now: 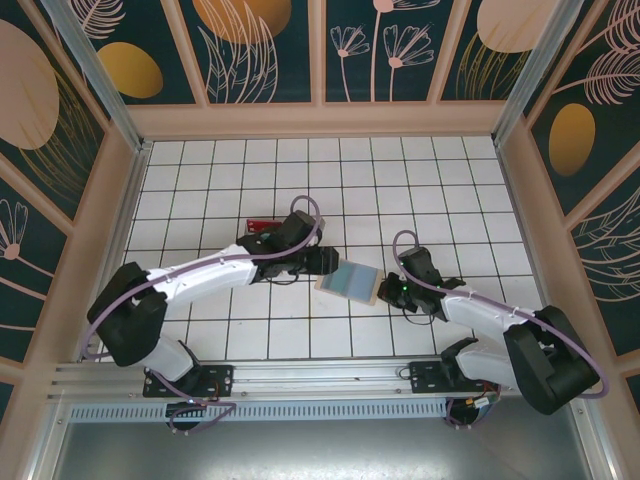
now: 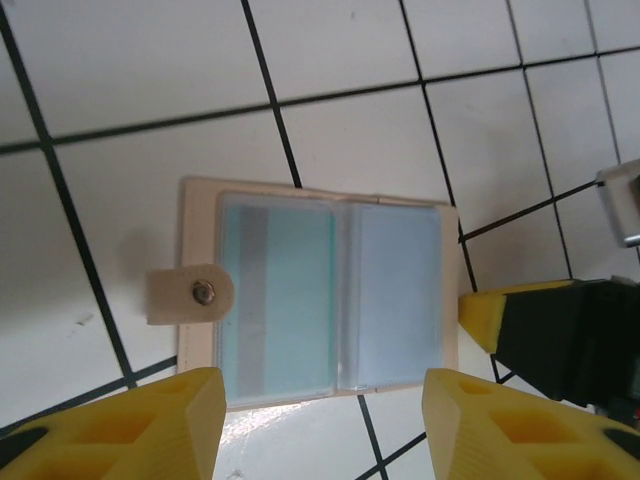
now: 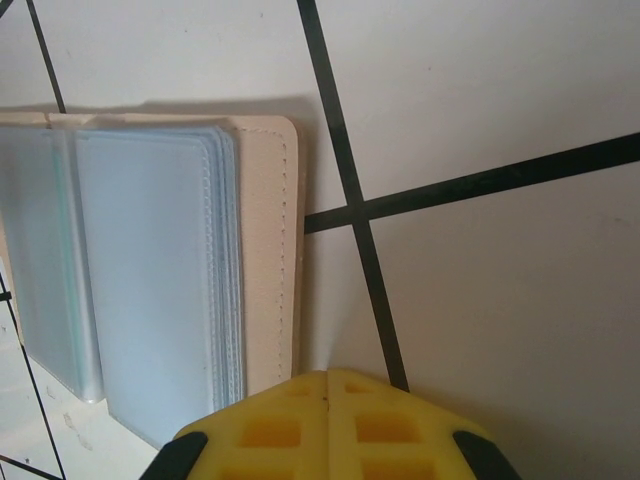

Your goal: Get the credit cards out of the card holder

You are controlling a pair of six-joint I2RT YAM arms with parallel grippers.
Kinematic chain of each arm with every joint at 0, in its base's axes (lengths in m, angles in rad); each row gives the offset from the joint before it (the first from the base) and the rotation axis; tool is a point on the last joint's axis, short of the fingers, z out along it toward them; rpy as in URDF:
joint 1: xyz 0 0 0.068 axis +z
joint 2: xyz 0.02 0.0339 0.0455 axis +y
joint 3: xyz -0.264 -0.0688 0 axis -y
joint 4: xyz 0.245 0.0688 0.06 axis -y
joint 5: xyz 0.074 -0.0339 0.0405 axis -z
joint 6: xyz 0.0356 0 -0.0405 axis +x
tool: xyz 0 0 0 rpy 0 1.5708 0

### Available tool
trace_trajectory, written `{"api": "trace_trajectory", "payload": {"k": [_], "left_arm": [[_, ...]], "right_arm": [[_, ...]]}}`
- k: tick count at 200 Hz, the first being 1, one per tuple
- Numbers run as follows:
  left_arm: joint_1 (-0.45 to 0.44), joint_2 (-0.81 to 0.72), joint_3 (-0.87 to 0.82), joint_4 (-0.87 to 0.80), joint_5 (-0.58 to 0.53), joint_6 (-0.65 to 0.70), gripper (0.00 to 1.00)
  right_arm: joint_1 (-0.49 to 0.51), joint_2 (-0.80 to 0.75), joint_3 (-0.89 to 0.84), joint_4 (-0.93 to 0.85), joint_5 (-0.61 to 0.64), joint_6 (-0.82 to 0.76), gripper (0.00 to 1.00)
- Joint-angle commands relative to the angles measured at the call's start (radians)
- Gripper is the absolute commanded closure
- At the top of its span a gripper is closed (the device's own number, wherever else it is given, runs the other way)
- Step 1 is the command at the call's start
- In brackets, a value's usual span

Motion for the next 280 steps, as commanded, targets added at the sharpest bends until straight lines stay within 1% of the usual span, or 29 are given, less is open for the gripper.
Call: {"api": "trace_trajectory", "payload": {"k": [1, 65, 70, 85, 121, 157, 231, 280], "left_arm": [[-0.013, 0.046, -0.011, 0.04, 0.033, -0.039, 0.45], [-0.028, 0.146, 0.028, 0.032, 0.03, -0.018, 0.45], [-0.029, 0.178, 0.031, 0.027, 0.028, -0.018, 0.45], [-0.029, 0.204, 0.042, 0.016, 0.028, -0.014, 0.45], [-0.029, 0.231, 0.049, 0.011, 0.013, -0.013, 0.44], [-0.028, 0.259, 0.053, 0.015, 0.022, -0.011, 0.44], [-0.032, 0.267, 0.044, 0.064, 0.113, -0.003, 0.44], [-0.038, 0.247, 0.038, 0.112, 0.174, 0.011, 0.44]], "right_arm": [[0.013, 0.048, -0.003, 0.001, 0.012, 0.0, 1.0], [0.018, 0.059, -0.003, 0.01, 0.006, 0.0, 1.0], [0.018, 0.06, -0.003, 0.011, 0.006, 0.0, 1.0], [0.019, 0.062, -0.005, 0.012, 0.004, 0.0, 1.0], [0.021, 0.066, -0.009, 0.022, 0.001, 0.005, 1.0], [0.022, 0.07, -0.011, 0.026, -0.002, 0.006, 1.0], [0.029, 0.087, -0.012, 0.037, -0.006, 0.009, 1.0], [0.031, 0.096, -0.011, 0.039, -0.008, 0.011, 1.0]]}}
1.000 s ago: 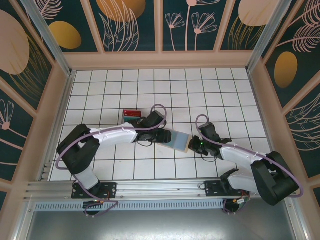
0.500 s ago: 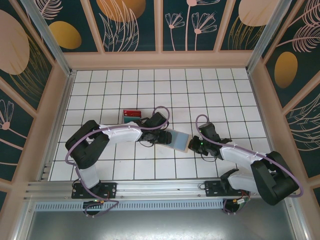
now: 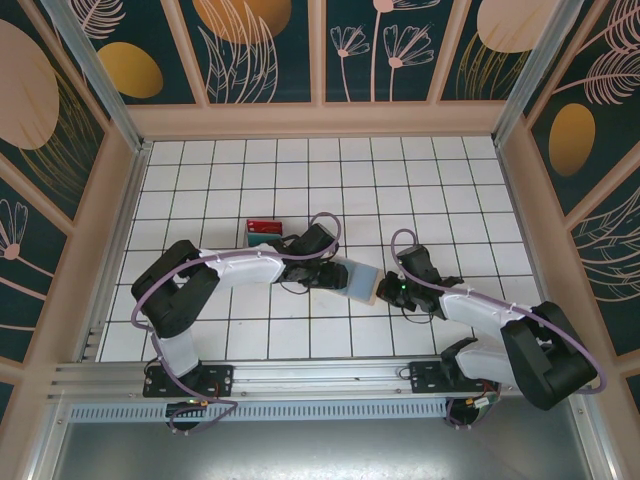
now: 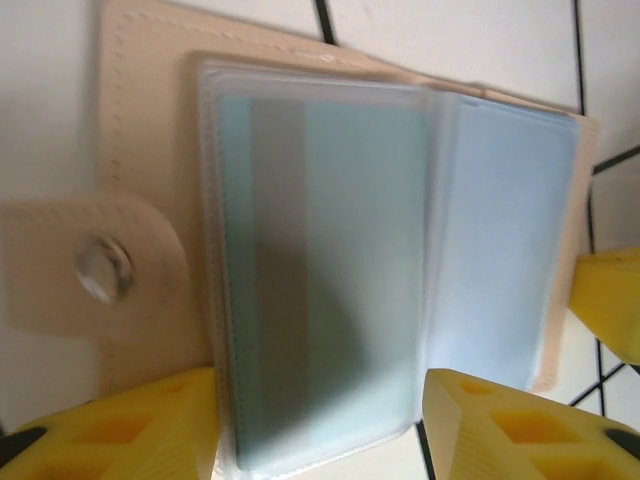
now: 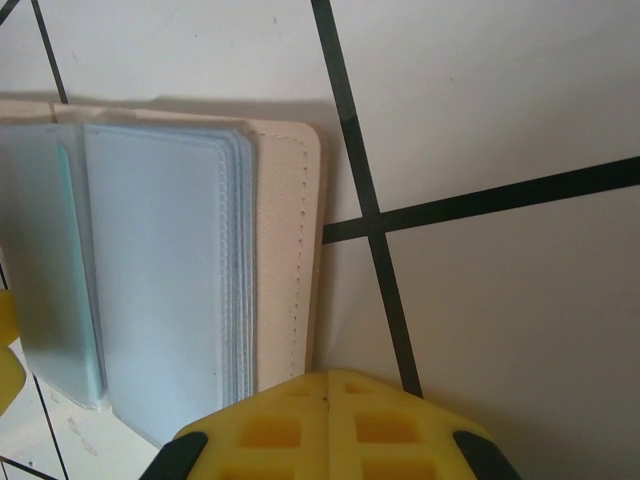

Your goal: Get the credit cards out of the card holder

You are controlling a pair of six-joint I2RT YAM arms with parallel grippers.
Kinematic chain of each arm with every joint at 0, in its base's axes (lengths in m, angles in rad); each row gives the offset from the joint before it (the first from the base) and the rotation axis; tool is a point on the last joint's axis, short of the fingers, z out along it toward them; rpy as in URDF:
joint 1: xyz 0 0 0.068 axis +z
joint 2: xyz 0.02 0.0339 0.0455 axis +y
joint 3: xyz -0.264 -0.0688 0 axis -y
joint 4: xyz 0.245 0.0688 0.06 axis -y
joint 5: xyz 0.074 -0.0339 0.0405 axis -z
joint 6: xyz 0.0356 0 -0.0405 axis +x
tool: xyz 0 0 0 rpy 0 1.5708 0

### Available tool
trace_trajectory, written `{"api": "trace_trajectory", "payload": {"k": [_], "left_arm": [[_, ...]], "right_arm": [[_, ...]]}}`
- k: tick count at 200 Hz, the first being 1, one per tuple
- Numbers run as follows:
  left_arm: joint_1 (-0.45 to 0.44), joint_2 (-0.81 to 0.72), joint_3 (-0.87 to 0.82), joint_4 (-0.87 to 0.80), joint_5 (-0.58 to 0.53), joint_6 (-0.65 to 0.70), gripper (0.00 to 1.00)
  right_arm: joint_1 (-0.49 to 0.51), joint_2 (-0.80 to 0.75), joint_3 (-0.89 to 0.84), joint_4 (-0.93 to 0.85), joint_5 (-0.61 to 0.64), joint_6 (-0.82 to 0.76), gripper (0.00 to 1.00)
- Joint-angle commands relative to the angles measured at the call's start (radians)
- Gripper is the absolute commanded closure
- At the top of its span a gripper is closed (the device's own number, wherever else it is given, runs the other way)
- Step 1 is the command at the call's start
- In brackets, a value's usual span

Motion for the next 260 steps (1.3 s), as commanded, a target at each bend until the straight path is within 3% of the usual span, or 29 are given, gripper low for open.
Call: {"api": "trace_trajectory", "payload": {"k": [1, 56, 102, 142, 200, 260], "left_arm": [[-0.01, 0.006, 0.006, 0.057, 0.073, 0.017, 0.44], [-0.011, 0.001, 0.011, 0.064, 0.088, 0.02, 0.35], [-0.012, -0.008, 0.004, 0.058, 0.066, 0.029, 0.02], [-0.011, -0.049, -0.001, 0.055, 0.05, 0.05, 0.01], [-0.011, -0.084, 0.047, -0.078, -0.029, 0.119, 0.01], [-0.01, -0.082, 0.064, -0.086, 0.001, 0.13, 0.01]], "right_arm": [[0.028, 0.061, -0.021, 0.024, -0.003, 0.011, 1.0], [0.028, 0.063, -0.021, 0.022, 0.0, 0.011, 1.0], [0.028, 0.07, -0.015, 0.021, 0.0, 0.008, 1.0], [0.028, 0.072, -0.014, 0.018, 0.003, 0.008, 1.0], [0.028, 0.066, -0.014, 0.009, 0.009, 0.008, 1.0], [0.028, 0.056, -0.014, 0.004, 0.011, 0.008, 1.0]]}}
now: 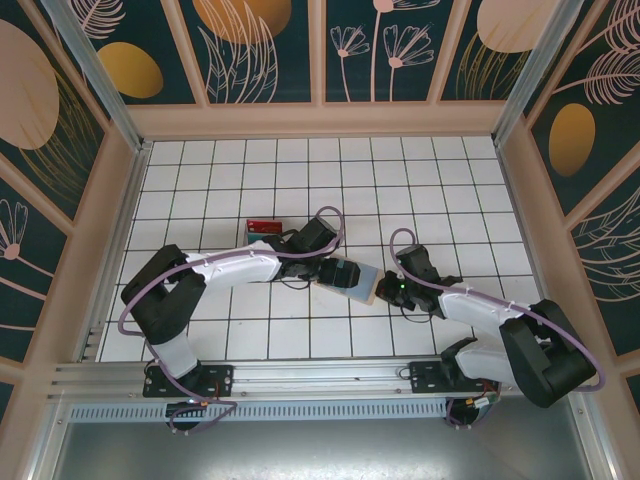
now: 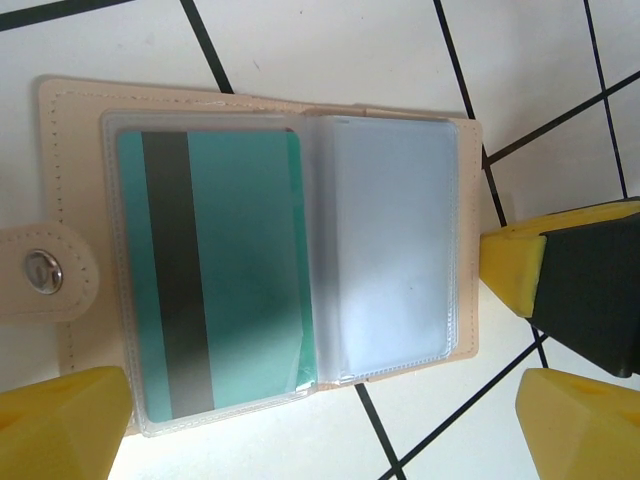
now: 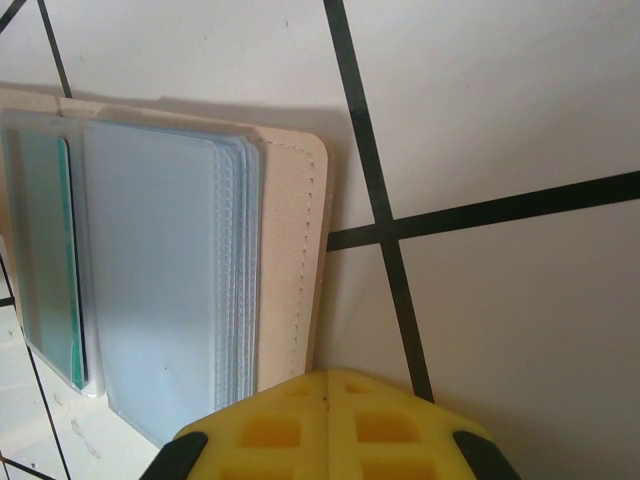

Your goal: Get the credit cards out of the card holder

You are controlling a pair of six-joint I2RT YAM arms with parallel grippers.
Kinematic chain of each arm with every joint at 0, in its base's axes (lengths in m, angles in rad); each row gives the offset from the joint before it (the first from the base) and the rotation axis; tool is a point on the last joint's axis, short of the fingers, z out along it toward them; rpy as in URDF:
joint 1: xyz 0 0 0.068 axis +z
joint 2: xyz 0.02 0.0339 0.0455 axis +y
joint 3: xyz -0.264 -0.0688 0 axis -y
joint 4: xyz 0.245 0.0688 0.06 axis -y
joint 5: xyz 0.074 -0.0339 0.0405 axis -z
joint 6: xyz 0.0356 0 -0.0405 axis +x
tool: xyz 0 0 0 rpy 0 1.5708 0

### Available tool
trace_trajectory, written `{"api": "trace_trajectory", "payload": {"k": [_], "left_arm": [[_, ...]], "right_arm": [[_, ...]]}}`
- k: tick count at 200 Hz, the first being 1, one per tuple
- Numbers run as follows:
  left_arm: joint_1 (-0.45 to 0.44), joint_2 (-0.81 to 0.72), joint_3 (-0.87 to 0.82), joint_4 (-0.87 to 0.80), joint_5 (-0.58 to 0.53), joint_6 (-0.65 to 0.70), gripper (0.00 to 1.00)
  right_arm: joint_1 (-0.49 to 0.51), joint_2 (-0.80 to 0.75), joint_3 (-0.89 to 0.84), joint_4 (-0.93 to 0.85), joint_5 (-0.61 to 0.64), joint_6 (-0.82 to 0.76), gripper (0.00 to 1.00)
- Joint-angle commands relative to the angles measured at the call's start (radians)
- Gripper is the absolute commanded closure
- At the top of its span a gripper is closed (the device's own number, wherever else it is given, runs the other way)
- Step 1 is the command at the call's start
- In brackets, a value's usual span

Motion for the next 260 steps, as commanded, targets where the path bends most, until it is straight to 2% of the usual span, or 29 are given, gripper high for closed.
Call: {"api": "trace_trajectory", "payload": {"k": [1, 34, 47, 64, 105, 130, 169, 195, 260], "left_arm": [[-0.006, -0.019, 0.025, -0.028, 0.002, 0.021, 0.01], [-0.003, -0.02, 0.025, -0.039, -0.036, 0.031, 0.02], [0.0, -0.019, 0.025, -0.038, -0.05, 0.033, 0.05], [0.006, -0.016, 0.023, -0.042, -0.082, 0.035, 0.2], [0.033, 0.014, 0.028, -0.08, -0.171, 0.089, 0.62], [0.052, 0.039, 0.031, -0.077, -0.183, 0.122, 0.79], [0.078, 0.079, 0.023, -0.059, -0.187, 0.151, 0.8], [0.083, 0.103, 0.013, -0.045, -0.176, 0.149, 0.8], [0.083, 0.121, -0.058, 0.018, -0.085, 0.059, 0.79]], "right_arm": [[0.023, 0.042, -0.019, -0.007, 0.012, 0.007, 1.0], [0.024, 0.016, -0.015, -0.028, 0.022, 0.006, 1.0], [0.024, -0.002, -0.006, -0.049, 0.035, 0.001, 0.98], [0.024, -0.034, 0.01, -0.076, 0.051, -0.004, 0.91], [0.024, -0.096, 0.046, -0.086, 0.029, 0.011, 0.86], [0.024, -0.11, 0.072, -0.073, 0.001, 0.014, 0.86], [0.057, -0.092, 0.12, -0.063, -0.021, -0.001, 0.83], [0.063, -0.061, 0.132, -0.002, -0.082, 0.006, 0.82], [0.075, 0.05, 0.167, 0.064, -0.152, 0.01, 0.8]]}}
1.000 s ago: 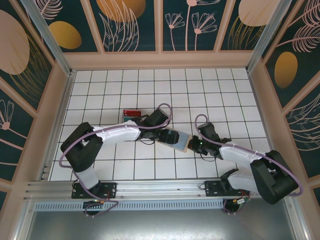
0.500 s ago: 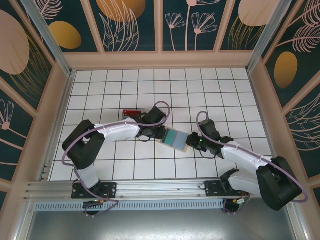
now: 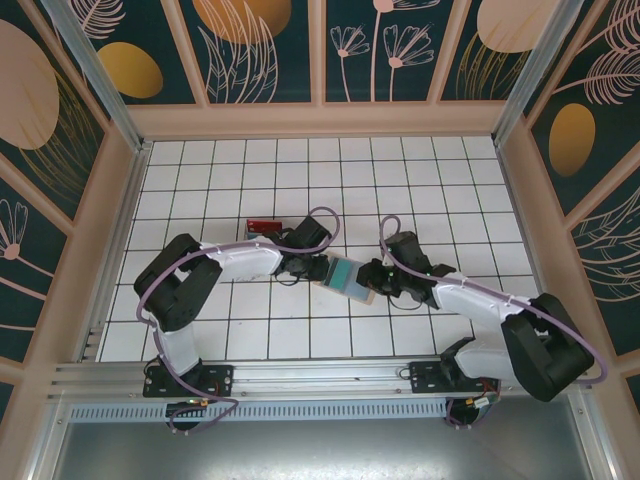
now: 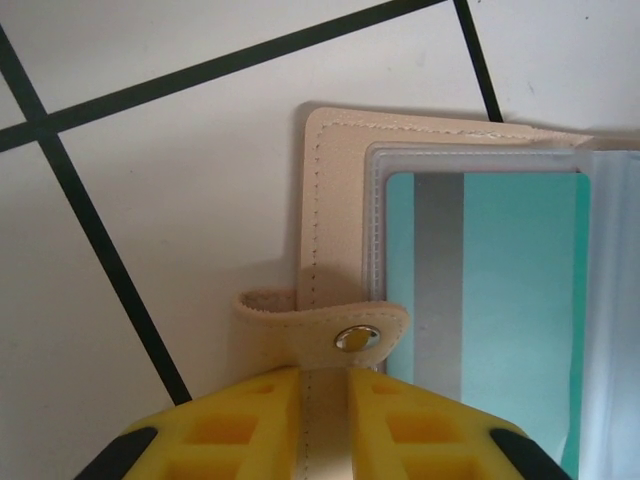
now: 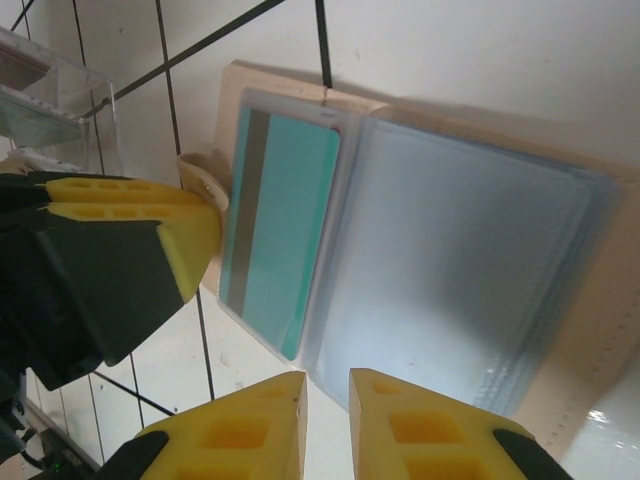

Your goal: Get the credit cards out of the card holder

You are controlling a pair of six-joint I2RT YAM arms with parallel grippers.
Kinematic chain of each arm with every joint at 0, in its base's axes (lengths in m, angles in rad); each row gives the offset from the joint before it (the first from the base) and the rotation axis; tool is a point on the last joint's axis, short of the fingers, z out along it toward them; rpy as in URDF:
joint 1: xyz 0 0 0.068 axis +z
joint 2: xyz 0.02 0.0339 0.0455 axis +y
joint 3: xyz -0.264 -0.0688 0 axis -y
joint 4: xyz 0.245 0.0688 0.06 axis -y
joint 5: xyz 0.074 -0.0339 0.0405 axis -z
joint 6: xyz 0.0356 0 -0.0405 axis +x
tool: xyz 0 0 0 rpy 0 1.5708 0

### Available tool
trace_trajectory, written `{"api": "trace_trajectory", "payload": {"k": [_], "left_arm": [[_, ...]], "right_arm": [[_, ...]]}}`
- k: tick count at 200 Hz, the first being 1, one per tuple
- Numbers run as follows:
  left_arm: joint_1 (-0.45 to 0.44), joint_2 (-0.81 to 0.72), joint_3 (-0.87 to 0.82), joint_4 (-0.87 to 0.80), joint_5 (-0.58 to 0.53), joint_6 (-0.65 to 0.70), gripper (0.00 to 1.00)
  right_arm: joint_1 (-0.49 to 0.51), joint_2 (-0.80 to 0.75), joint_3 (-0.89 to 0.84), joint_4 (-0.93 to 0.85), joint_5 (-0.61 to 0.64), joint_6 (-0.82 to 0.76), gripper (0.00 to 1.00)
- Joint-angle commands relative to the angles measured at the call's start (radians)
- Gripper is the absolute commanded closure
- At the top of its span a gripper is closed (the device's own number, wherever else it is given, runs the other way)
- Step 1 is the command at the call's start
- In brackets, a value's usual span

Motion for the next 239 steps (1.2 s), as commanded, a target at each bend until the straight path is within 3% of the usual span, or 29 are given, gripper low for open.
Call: {"api": "trace_trajectory", "payload": {"k": [1, 78, 239], "left_arm": [[0.003, 0.022, -0.04, 0.014, 0.044, -0.051, 0.79], [-0.035, -0.038, -0.114, 0.045, 0.073, -0.188, 0.74], [-0.039, -0.008, -0.087, 0.009, 0.059, -0.171, 0.75]], "right_arm": [[0.009, 0.027, 0.035, 0.041, -0.042, 0.009, 0.8], [0.004, 0.112, 0.053, 0.053, -0.07, 0.015, 0.81], [-0.057, 0.252, 0.069, 0.136, -0.127, 0.032, 0.84]]}}
